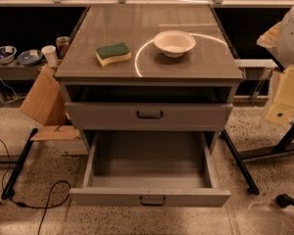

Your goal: Close middle drawer

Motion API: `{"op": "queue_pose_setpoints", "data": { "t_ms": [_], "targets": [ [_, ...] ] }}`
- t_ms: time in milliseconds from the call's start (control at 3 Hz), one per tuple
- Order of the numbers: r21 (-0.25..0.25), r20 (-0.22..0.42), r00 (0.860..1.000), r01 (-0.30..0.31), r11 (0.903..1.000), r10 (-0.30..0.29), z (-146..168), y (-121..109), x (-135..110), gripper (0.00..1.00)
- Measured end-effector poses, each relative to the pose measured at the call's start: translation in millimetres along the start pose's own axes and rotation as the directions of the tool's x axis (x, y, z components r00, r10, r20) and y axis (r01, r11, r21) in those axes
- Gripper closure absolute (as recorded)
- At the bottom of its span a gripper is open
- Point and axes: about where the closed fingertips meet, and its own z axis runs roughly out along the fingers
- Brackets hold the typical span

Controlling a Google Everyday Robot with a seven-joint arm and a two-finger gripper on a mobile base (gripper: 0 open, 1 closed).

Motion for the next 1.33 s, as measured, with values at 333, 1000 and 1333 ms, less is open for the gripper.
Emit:
{"op": "queue_pose_setpoints", "data": {
  "t_ms": [333, 1000, 1333],
  "targets": [
    [0.005, 0.001, 1.000, 0.002, 1.0000, -0.002, -2, 0, 0, 0.00],
    [0.043, 0.071, 0.991, 0.114, 0.9925, -0.117, 23, 22, 13, 0.00],
    [0.023, 0.113, 0.979, 0.167, 0.9857, -0.169, 76, 43, 33, 0.00]
  ]
}}
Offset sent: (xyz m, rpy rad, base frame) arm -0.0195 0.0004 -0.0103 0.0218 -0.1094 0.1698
